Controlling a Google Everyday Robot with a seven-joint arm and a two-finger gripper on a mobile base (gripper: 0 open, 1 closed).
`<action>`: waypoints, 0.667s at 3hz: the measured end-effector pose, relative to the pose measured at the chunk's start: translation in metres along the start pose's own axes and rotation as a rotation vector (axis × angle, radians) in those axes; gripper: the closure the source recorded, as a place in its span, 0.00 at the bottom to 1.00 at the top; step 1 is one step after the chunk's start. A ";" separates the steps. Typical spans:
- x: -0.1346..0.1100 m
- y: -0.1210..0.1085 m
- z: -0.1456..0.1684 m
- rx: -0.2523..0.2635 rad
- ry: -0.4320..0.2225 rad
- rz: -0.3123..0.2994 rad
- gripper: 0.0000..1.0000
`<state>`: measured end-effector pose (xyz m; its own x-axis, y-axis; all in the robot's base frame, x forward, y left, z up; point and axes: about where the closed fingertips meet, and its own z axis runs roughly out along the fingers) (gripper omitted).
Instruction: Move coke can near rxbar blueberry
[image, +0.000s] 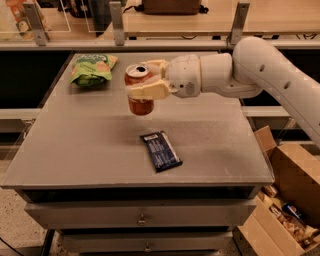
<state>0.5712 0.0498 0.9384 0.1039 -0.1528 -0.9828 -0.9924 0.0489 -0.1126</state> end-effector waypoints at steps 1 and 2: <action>0.010 0.016 -0.018 0.035 0.013 0.035 1.00; 0.021 0.024 -0.027 0.048 0.029 0.057 0.83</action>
Offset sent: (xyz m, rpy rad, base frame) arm -0.0308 -0.0468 -0.0328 -0.0361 0.0760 -0.0926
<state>0.5475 0.0210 0.9190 0.0451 -0.1767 -0.9832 -0.9923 0.1059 -0.0645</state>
